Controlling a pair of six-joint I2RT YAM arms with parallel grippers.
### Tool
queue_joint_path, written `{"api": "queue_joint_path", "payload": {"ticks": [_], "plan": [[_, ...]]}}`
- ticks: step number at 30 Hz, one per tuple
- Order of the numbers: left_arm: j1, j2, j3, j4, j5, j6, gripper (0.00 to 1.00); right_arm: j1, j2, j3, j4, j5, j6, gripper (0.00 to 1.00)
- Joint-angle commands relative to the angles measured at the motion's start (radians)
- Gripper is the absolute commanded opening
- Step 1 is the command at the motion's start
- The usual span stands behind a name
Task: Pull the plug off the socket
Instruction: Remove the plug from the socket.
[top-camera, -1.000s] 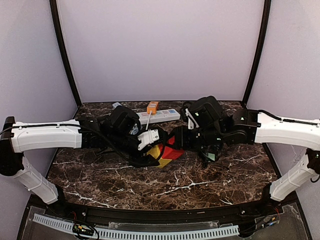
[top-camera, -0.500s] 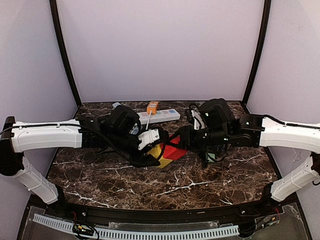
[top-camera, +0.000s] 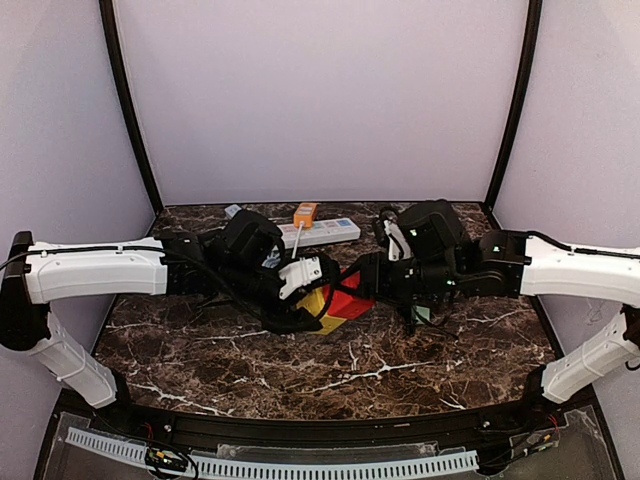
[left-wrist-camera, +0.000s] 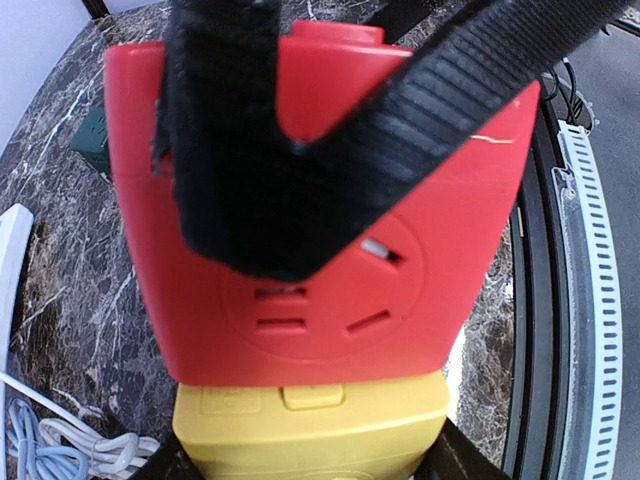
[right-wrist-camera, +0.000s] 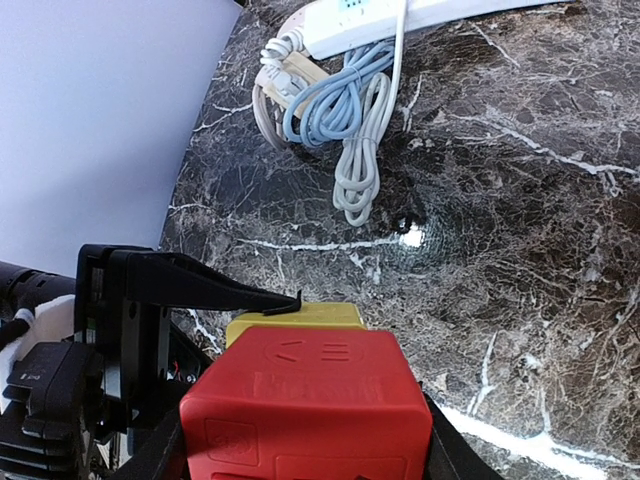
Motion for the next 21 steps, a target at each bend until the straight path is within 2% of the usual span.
{"api": "queue_joint_path", "payload": {"ticks": [1,13,21], "plan": [[0.039,0.009,0.01,-0.066,-0.074,-0.044,0.01,0.046,-0.052,0.049,-0.045,0.079,0.002,0.0],[0.054,0.009,0.012,-0.066,-0.041,-0.046,0.0,0.085,-0.05,0.079,-0.118,0.159,0.01,0.0],[0.027,-0.015,-0.004,-0.069,0.018,0.015,0.01,0.031,-0.048,0.089,-0.12,0.079,-0.012,0.0]]}}
